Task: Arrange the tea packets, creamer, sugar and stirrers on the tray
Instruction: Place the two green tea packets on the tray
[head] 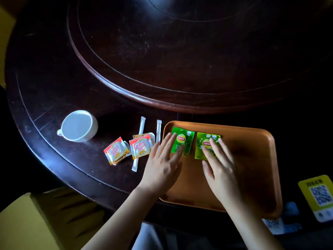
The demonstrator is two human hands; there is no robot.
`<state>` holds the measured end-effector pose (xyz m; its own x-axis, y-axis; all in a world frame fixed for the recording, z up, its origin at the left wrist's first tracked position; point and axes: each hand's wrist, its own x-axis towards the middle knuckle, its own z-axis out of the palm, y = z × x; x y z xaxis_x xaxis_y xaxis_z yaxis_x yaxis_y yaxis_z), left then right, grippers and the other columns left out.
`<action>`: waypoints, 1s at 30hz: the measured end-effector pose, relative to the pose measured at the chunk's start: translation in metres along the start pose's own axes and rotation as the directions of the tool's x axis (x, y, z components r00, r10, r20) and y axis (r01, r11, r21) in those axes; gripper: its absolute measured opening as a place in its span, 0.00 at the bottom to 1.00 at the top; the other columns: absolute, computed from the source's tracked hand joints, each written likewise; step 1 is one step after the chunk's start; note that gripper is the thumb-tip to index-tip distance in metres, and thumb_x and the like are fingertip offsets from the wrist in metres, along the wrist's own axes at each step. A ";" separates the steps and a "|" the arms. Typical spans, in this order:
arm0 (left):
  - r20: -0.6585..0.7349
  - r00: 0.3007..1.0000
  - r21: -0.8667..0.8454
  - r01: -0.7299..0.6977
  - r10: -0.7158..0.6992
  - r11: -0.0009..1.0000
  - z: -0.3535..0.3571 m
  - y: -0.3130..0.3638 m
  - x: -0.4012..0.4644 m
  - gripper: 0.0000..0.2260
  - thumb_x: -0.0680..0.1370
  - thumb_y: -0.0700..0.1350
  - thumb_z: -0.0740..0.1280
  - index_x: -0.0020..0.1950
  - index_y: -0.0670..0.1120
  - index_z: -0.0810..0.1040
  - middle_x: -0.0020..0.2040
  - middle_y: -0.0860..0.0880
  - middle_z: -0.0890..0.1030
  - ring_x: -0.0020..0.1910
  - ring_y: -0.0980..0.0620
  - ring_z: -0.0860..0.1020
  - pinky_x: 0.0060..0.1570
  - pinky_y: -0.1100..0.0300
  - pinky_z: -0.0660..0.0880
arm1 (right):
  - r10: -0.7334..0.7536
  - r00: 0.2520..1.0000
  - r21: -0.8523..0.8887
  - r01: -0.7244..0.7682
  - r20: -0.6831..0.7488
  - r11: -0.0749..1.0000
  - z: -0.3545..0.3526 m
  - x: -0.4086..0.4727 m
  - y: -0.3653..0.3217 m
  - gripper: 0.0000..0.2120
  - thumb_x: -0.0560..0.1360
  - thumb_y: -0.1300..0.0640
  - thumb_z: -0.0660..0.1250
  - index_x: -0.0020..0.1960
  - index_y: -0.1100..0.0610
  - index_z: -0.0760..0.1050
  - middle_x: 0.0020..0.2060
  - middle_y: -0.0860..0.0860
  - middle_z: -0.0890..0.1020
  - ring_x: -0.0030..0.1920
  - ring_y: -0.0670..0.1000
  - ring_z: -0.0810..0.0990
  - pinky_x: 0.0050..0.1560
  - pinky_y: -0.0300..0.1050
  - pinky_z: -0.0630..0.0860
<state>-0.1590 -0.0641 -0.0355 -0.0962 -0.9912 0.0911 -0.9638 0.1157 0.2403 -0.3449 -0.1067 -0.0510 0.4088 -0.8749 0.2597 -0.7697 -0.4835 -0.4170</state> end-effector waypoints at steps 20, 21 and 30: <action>0.096 0.991 -0.010 0.097 -0.096 0.995 0.013 0.014 0.009 0.21 0.76 0.53 0.56 0.68 0.49 0.70 0.70 0.37 0.69 0.69 0.40 0.68 0.63 0.49 0.70 | 0.012 0.979 -0.152 0.020 0.205 0.988 -0.004 0.014 0.021 0.22 0.76 0.50 0.54 0.66 0.56 0.72 0.67 0.57 0.73 0.68 0.59 0.69 0.63 0.57 0.70; 0.096 0.991 -0.009 0.096 -0.095 0.995 0.013 0.015 0.010 0.21 0.77 0.53 0.56 0.68 0.48 0.70 0.70 0.37 0.69 0.69 0.40 0.67 0.63 0.49 0.70 | 0.009 0.977 -0.150 0.023 0.211 0.988 -0.004 0.014 0.021 0.22 0.76 0.50 0.54 0.66 0.56 0.72 0.67 0.57 0.73 0.68 0.59 0.69 0.64 0.57 0.70; 0.085 0.991 -0.014 0.106 -0.105 0.994 0.008 0.018 0.012 0.22 0.77 0.54 0.56 0.69 0.48 0.69 0.71 0.37 0.67 0.71 0.41 0.65 0.64 0.48 0.69 | 0.009 0.973 -0.108 0.017 0.231 0.994 -0.009 0.018 0.020 0.23 0.75 0.50 0.54 0.65 0.57 0.73 0.66 0.58 0.74 0.67 0.60 0.71 0.63 0.58 0.71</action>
<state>-0.1793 -0.0746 -0.0380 -0.0157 -0.9997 -0.0174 -0.9648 0.0106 0.2626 -0.3572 -0.1322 -0.0472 0.5044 -0.8621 0.0481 -0.8110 -0.4922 -0.3162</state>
